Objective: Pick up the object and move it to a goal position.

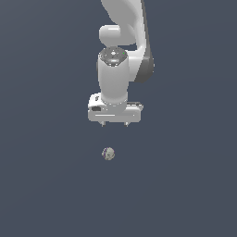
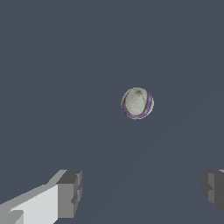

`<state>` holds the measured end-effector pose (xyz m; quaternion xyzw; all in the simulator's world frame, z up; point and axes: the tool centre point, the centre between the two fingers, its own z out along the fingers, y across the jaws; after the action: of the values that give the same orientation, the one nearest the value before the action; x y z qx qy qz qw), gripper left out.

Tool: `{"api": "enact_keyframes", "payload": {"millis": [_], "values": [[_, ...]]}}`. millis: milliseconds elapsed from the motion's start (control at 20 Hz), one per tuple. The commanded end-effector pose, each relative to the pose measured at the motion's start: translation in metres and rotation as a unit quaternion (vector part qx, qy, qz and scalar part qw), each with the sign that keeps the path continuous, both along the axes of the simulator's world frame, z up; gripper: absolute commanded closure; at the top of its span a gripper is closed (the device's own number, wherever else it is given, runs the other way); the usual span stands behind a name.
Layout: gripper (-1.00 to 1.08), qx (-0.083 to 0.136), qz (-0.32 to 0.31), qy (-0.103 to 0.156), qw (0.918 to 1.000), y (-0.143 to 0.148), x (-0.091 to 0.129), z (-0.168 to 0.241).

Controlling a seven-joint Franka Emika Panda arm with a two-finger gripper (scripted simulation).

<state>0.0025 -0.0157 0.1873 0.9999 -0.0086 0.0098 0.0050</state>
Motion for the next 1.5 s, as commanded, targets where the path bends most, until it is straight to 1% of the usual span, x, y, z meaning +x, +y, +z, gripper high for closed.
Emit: {"api": "enact_keyframes", "payload": {"millis": [0, 500, 900, 1200, 1450], "values": [[-0.92, 0.000, 0.000, 0.000, 1.0000, 0.000, 0.000, 0.000], [-0.92, -0.006, 0.022, -0.002, 0.9997, 0.001, 0.000, 0.006], [-0.92, -0.007, 0.031, -0.002, 0.9995, 0.000, 0.001, 0.004], [-0.92, -0.008, 0.063, 0.000, 0.9980, -0.002, 0.006, -0.001], [-0.92, -0.010, 0.108, 0.002, 0.9941, -0.004, 0.012, -0.010]]}}
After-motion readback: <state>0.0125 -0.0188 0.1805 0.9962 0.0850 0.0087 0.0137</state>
